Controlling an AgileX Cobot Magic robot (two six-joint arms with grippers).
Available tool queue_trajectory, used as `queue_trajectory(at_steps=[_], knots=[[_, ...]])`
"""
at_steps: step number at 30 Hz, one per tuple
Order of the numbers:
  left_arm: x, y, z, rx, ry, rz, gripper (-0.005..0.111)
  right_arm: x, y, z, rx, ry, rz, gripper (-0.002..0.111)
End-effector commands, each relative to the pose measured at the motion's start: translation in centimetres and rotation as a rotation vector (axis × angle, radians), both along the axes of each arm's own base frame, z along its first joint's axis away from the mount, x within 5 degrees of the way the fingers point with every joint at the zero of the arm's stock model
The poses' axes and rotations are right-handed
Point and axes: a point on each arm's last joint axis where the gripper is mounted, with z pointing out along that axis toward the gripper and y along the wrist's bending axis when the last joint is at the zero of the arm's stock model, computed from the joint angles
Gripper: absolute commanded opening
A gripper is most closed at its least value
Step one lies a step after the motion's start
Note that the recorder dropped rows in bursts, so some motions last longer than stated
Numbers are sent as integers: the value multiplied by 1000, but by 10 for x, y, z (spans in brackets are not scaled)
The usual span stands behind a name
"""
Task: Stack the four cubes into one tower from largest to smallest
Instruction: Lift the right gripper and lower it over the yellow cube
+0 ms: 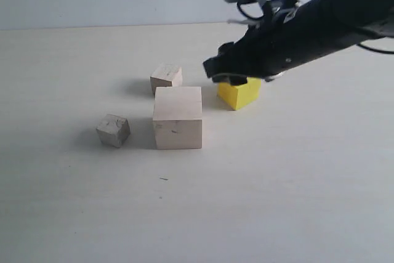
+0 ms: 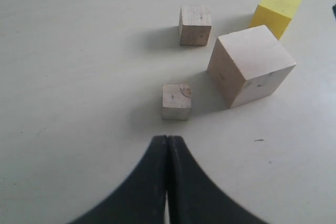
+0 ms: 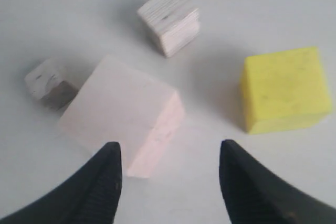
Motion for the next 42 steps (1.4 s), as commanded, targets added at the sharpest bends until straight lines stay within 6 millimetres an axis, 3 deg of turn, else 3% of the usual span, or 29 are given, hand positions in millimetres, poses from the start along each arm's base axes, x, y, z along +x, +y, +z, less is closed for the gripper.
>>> queue_trajectory(at_steps=[1,5,8,15,26,42], knots=[[0,-2,0,-14,-1,-4,0,24,-24,34,-90,-83,-121,54],[0,-2,0,-20,1,-4,0,56,-25,68,-246,-287,-54,54],[-1,-2,0,-17,9,-6,0,73,-21,65,-328,-277,-35,54],[-3,-2,-3,-11,50,-19,0,93,-13,22,-401,-158,-13,77],[-9,-5,-7,-40,128,-39,0,115,0,-42,-405,-102,18,77],[-14,-6,-10,-41,190,-59,0,117,5,-83,-376,24,-6,77]])
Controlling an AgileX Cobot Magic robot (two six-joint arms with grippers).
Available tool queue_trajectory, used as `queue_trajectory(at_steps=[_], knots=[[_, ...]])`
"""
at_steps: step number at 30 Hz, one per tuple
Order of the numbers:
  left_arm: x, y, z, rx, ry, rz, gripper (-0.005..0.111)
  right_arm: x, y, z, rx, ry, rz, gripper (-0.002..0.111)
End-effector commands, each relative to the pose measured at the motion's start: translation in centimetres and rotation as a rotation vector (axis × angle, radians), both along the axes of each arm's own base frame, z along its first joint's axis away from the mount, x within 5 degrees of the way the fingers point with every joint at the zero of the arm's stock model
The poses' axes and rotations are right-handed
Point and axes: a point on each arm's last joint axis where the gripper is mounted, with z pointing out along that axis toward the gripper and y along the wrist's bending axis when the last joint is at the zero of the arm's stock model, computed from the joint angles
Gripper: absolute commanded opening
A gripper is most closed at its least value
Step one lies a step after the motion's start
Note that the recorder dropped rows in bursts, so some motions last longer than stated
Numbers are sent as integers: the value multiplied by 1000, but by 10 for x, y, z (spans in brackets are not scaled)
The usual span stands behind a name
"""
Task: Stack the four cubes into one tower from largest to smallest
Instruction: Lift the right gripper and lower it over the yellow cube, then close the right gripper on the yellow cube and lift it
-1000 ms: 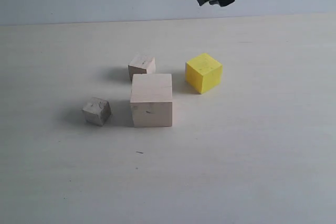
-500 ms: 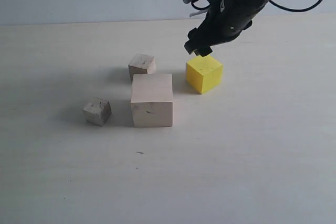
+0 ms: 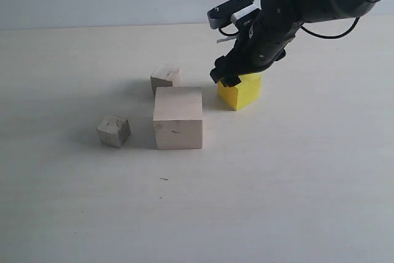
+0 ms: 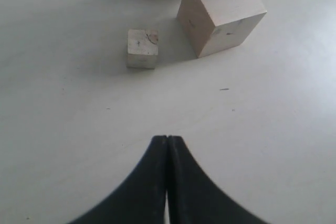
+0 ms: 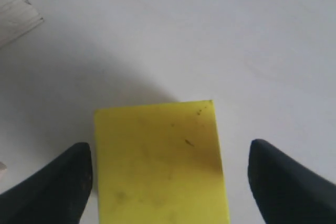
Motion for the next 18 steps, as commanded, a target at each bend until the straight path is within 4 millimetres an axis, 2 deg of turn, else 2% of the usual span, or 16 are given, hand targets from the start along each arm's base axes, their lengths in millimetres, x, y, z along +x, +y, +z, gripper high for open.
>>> queue_trajectory(at_steps=[1,4,6,9,13,18], knots=[[-1,-2,0,-13,7,-6,0,3,1,-5,12,1,-10,77],[-1,-2,0,-13,7,-6,0,4,1,-9,8,10,-10,73],[-1,-2,0,-9,3,-12,0,3,0,-9,5,15,-10,63],[-1,-2,0,-5,1,-17,0,2,0,-6,-2,22,-10,39],[0,-2,0,-6,-3,-15,0,-1,-3,13,-11,1,-5,1],[0,-2,1,-7,-15,-11,0,-6,-6,62,8,-28,-26,0]])
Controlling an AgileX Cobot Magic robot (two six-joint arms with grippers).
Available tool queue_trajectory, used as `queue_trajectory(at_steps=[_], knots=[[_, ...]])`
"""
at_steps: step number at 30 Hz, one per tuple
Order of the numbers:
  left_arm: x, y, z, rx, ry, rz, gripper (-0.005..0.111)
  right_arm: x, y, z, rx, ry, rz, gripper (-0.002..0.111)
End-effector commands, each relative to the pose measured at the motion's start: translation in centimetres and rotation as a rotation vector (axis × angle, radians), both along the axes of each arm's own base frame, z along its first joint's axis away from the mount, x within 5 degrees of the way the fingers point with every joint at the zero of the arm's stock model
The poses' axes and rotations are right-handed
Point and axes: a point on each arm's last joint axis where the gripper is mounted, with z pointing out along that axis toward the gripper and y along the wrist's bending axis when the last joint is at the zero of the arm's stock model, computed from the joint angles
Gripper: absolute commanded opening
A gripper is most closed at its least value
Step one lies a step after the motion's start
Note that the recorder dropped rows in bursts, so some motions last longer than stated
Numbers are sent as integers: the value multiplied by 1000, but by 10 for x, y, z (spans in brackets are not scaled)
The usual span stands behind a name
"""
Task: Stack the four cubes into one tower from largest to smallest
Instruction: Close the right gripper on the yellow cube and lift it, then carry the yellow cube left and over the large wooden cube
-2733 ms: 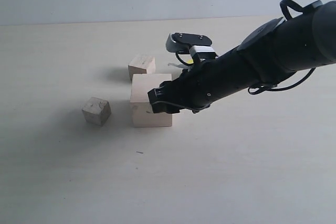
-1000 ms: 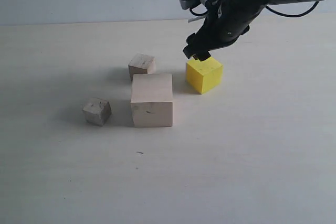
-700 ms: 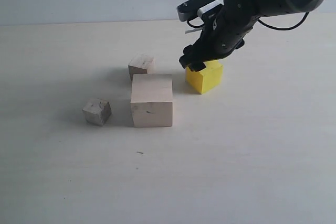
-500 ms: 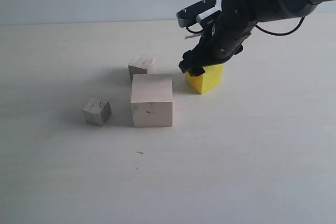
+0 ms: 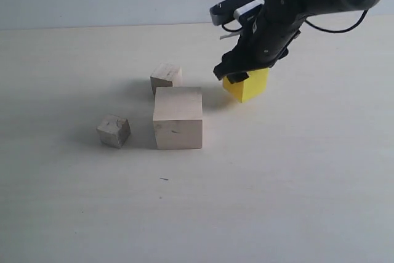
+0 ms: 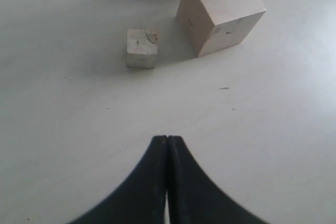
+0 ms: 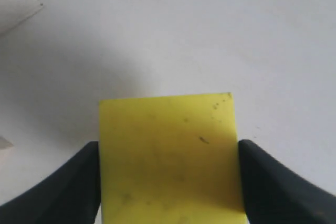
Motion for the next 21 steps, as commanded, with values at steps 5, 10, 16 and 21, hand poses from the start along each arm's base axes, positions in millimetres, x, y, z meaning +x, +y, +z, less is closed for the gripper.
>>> queue_trajectory(at_steps=[5,10,16,21], knots=[[2,-1,2,-3,-40,-11,0,-12,4,88,131,-20,24,0],[2,-1,2,4,-43,-15,0,-28,19,99,201,45,343,0],[2,-1,2,20,-54,-34,0,-32,21,98,174,53,482,0],[3,-1,2,22,-65,-36,0,-40,28,97,145,67,575,0]])
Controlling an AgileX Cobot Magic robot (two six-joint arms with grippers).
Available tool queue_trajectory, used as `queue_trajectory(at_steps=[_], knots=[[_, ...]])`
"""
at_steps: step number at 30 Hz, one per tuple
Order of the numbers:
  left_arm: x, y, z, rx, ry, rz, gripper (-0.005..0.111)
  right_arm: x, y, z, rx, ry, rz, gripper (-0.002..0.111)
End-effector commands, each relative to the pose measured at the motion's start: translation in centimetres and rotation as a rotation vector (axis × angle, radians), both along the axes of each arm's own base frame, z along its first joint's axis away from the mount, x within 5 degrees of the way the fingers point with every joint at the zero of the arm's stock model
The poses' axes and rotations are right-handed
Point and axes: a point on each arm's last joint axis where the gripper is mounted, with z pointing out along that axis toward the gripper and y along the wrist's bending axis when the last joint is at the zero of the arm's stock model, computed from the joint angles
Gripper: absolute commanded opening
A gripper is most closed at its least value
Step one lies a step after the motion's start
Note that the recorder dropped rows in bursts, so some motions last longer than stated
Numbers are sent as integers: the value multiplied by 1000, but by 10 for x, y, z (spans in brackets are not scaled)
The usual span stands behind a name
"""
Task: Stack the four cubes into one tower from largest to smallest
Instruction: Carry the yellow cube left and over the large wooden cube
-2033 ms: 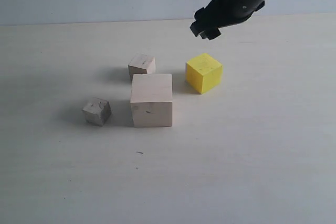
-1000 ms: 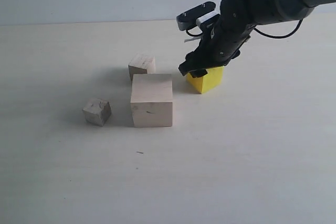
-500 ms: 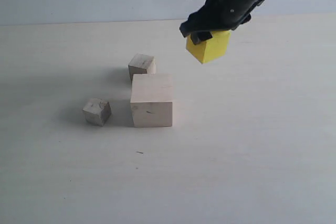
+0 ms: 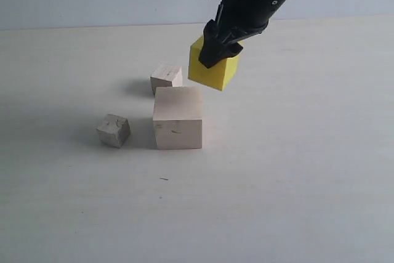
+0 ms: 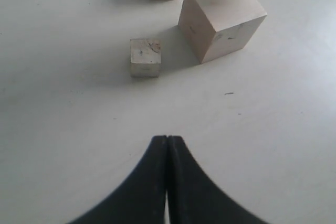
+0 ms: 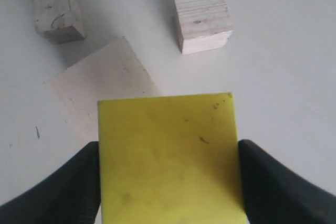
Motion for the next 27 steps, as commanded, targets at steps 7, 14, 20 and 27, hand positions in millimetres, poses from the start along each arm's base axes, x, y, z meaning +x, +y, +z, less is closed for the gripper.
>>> queue_trajectory(at_steps=[7,14,20,27], knots=[[2,-1,2,-1,-45,-8,0,-29,44,5,-130,-145,285,0],[2,-1,2,-1,-45,-8,0,-26,60,25,-172,-275,416,0],[2,-1,2,-1,-45,-8,0,-13,72,32,-168,-286,474,0],[2,-1,2,0,-42,-9,0,-10,75,15,-153,-192,523,0]])
